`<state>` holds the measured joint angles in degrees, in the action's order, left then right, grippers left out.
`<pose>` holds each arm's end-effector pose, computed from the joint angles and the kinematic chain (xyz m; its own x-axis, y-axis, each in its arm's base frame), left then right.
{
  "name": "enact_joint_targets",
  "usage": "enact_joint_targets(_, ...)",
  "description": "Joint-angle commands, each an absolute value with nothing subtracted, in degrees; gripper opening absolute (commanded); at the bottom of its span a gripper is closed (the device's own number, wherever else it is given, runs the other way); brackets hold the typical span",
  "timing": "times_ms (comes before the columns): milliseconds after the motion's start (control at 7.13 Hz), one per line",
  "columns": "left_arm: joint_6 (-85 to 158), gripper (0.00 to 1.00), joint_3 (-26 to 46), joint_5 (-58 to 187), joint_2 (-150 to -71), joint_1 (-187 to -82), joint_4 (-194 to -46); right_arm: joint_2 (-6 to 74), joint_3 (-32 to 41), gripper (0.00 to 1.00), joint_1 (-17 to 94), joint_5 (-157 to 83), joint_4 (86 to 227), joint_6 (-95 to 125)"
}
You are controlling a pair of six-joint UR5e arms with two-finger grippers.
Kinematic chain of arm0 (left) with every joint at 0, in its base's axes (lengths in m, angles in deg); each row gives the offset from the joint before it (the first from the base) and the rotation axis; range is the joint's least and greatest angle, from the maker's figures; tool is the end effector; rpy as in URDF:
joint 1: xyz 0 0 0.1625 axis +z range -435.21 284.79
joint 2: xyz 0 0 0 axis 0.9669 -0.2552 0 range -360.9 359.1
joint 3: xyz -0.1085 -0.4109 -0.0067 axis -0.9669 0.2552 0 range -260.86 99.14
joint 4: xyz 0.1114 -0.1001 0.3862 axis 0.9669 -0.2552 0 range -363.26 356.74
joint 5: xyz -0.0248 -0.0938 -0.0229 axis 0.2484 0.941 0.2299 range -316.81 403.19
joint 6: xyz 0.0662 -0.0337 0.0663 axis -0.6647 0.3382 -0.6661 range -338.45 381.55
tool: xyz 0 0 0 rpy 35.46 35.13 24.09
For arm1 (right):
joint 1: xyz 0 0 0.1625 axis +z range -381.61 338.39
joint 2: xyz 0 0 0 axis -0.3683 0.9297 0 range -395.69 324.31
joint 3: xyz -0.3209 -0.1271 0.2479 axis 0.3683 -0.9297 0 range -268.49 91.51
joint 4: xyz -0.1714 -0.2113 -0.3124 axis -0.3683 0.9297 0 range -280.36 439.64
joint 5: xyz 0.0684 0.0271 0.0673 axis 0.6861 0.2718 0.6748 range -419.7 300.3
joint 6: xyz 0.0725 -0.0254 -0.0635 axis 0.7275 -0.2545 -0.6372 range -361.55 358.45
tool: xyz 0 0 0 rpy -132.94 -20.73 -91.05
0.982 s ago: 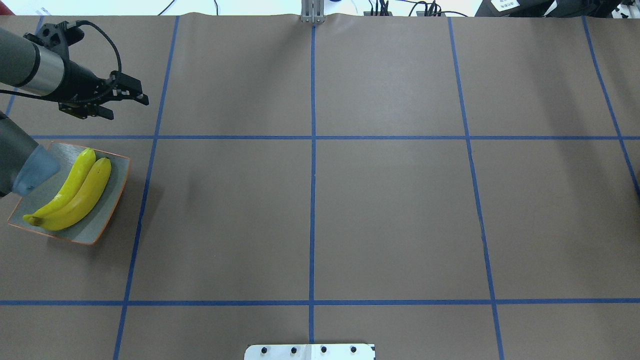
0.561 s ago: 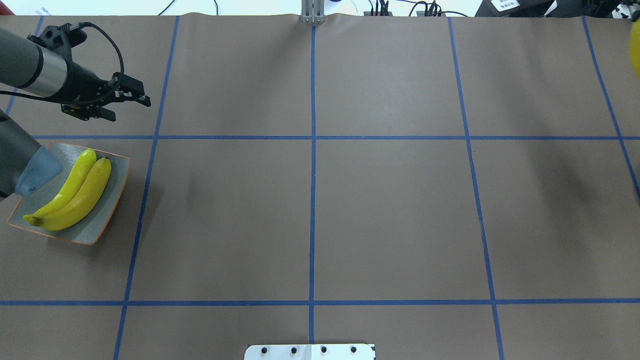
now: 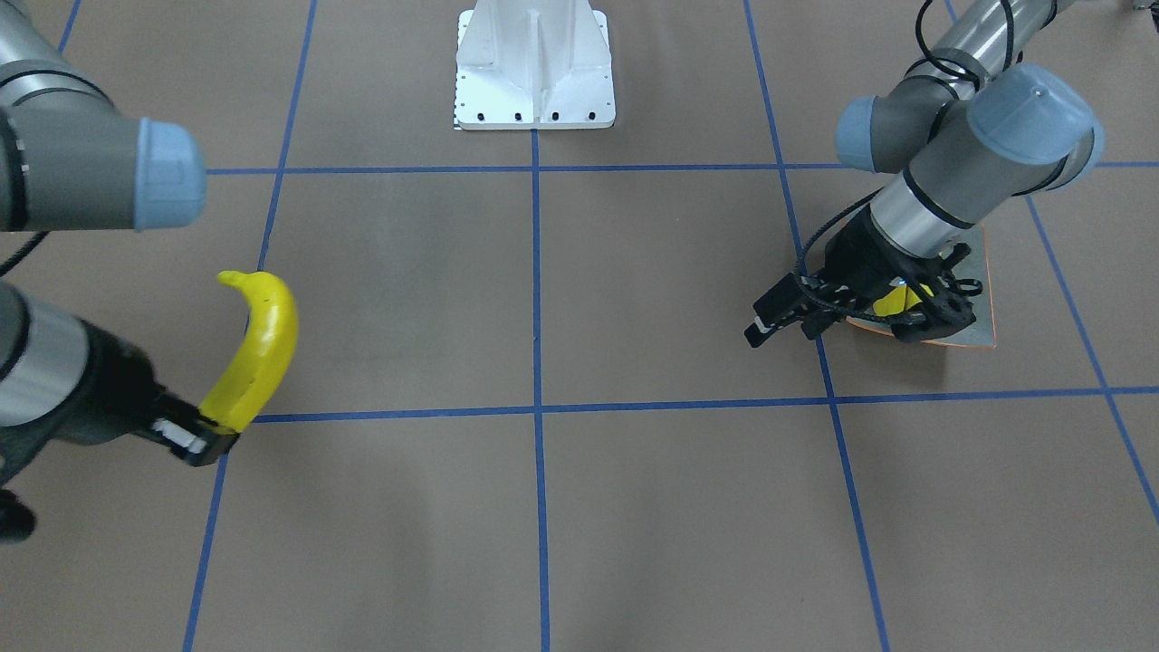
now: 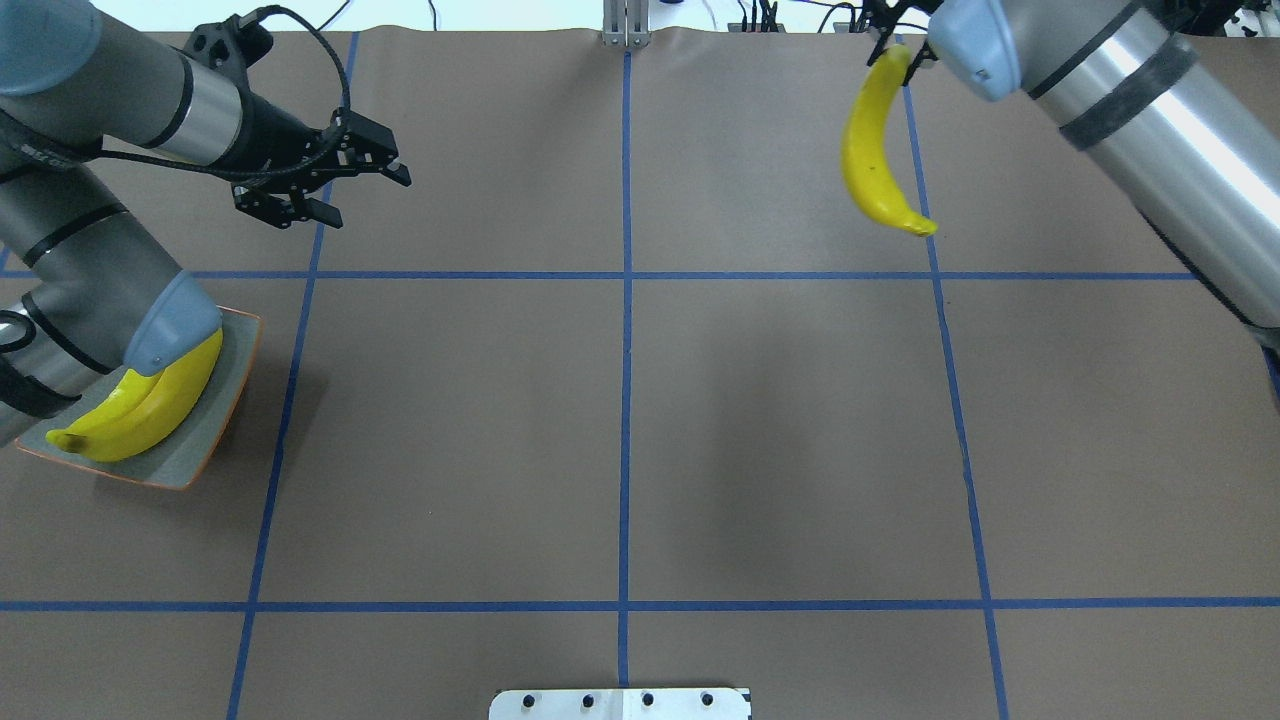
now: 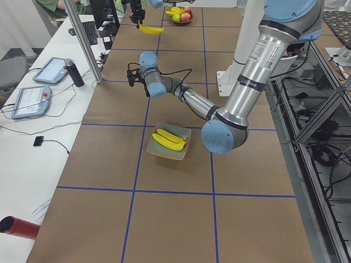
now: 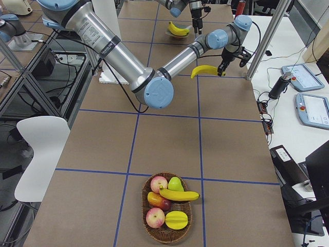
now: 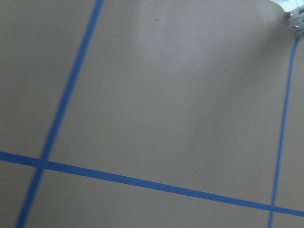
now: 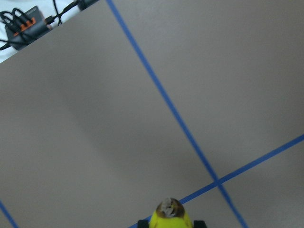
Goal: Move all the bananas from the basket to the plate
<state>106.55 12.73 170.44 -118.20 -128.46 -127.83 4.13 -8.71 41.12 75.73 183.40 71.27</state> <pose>0.3275 -0.5604 0.2810 0.2745 -0.2514 -0.9281 0.2855 0.9430 -0.1710 -0.2870 -0.6929 0.2015 0.5345 0.5844 0.6106 -0.3369 0.8099 -0.4802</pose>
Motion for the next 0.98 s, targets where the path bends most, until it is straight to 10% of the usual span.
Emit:
enact_joint_targets(0,112.6,1.0,14.7,170.5,-122.2,-127.3,-127.9,0.0,-9.1,0.0,35.3,75.4,183.0,81.3)
enact_joint_targets(842,113.6,1.0,15.5,167.1,-127.4,-117.4,-134.5,-2.1,-9.2,0.0,30.5,74.1,180.3,81.4)
